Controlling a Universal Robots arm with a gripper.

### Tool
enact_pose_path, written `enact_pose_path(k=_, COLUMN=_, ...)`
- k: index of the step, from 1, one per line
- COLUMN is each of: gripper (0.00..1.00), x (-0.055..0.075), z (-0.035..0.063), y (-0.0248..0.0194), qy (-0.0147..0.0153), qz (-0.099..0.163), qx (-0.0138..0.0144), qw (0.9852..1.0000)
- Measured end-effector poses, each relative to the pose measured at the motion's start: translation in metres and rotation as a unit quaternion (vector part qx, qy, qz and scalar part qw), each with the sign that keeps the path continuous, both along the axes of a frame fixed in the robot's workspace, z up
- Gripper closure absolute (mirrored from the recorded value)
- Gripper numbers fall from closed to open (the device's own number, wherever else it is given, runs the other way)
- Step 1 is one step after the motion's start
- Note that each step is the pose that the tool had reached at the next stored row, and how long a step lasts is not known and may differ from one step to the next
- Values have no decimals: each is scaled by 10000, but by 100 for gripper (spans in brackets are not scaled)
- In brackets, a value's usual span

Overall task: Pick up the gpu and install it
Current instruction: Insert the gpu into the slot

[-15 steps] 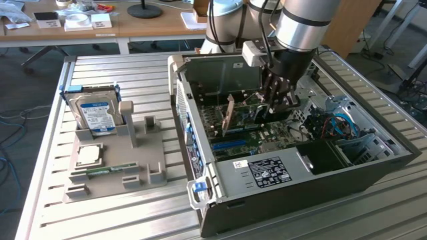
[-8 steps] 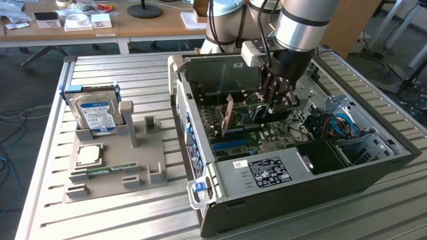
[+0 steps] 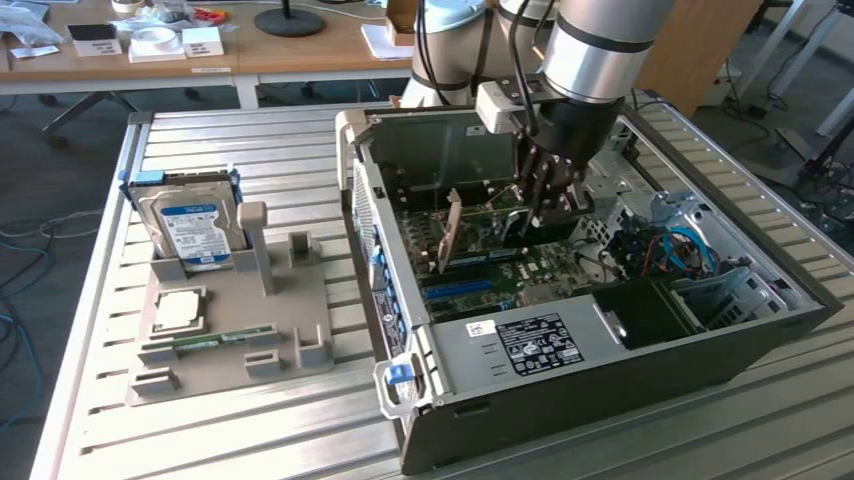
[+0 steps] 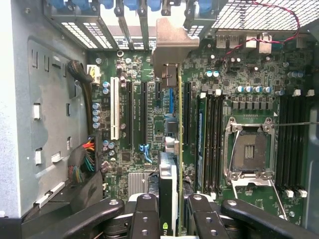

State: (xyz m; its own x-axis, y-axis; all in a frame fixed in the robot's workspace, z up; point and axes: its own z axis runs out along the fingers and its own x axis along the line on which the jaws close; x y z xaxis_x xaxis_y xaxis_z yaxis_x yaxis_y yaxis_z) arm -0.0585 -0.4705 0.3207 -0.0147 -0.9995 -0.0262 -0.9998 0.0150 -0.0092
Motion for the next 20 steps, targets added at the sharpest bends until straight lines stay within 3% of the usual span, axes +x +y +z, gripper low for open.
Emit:
enact_pose_path(k=9, gripper=73, x=0, z=-5, y=38, qy=0, qz=1, qx=1, qw=10000)
enact_pose_path(k=20, gripper=73, x=0, z=-111, y=49, qy=1, qz=0, qx=-1, qw=10000)
